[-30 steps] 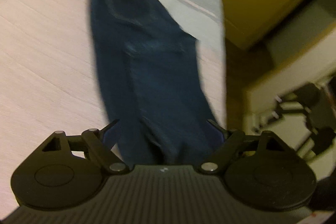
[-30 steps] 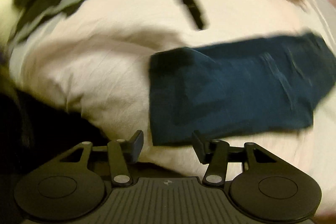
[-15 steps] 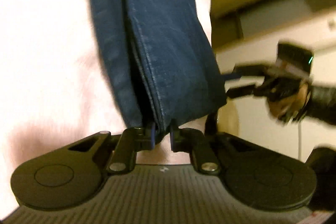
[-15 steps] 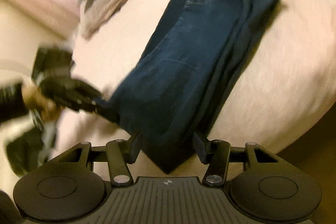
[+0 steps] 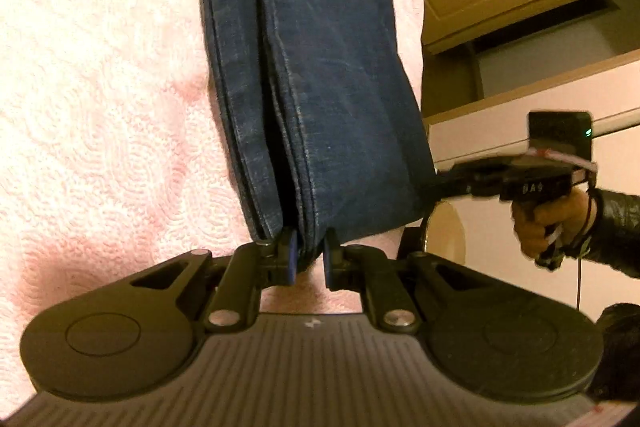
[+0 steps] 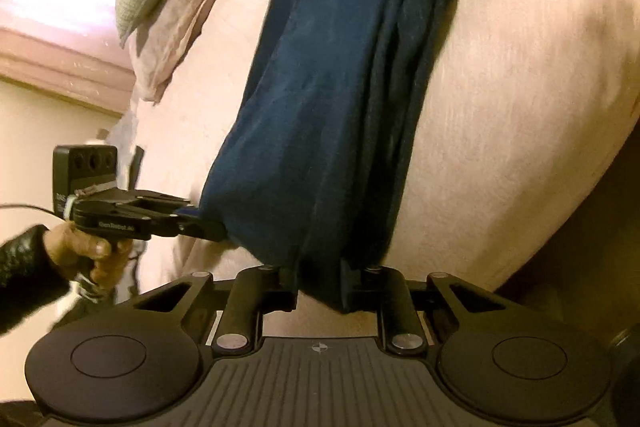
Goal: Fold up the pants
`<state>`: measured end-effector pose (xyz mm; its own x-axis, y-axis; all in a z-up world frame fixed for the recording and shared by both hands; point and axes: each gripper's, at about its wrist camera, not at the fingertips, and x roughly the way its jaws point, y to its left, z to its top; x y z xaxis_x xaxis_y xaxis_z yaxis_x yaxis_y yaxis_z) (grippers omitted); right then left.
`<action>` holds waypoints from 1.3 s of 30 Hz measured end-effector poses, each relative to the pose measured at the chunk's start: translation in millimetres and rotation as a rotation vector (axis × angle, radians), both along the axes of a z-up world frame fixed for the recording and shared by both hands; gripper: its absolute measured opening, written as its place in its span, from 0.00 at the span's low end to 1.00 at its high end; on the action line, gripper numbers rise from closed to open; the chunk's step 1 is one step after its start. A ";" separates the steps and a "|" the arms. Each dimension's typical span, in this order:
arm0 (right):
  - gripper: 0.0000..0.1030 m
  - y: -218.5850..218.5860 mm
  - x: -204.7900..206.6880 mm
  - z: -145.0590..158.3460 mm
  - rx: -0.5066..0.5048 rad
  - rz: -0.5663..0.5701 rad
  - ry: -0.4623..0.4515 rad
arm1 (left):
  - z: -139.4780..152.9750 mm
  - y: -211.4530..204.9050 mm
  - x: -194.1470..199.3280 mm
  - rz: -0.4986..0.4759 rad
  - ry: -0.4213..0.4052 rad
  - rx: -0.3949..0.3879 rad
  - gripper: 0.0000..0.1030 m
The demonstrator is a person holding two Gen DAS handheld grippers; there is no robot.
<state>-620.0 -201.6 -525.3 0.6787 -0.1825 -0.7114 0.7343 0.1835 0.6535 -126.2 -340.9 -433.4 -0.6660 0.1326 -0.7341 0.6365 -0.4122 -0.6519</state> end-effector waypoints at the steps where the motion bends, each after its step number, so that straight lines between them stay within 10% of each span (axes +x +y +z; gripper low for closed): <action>1: 0.18 -6.0 -1.5 10.7 -0.039 0.006 0.025 | 5.5 -3.2 -0.5 -0.011 -0.008 0.000 0.10; 6: 0.54 -58.7 -2.0 56.0 -0.264 0.001 0.104 | 34.5 -23.7 0.9 -0.070 -0.128 -0.075 0.28; 12: 0.56 -134.3 17.9 36.9 -0.349 -0.026 0.165 | 55.6 -94.2 -36.4 0.013 -0.091 -0.252 0.32; 19: 0.55 -176.9 0.3 -17.9 -0.243 -0.096 0.123 | 7.1 -163.5 -104.2 0.005 -0.106 -0.297 0.45; 24: 0.10 -183.4 -25.9 -27.8 -0.144 -0.203 0.074 | -2.9 -166.0 -105.7 0.037 -0.085 -0.275 0.43; 26: 0.02 -186.5 -24.9 -20.0 -0.150 -0.183 0.087 | -1.9 -165.4 -106.3 0.037 -0.091 -0.277 0.12; 39: 0.02 -191.1 -13.3 -11.8 -0.232 -0.133 0.203 | -8.4 -169.5 -117.2 0.067 -0.145 -0.327 0.12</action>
<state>-633.2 -392.7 -537.1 0.4864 -0.4329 -0.7590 0.8729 0.2037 0.4433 -243.3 -510.4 -441.8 -0.5514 -0.1652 -0.8177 0.7453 -0.5380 -0.3939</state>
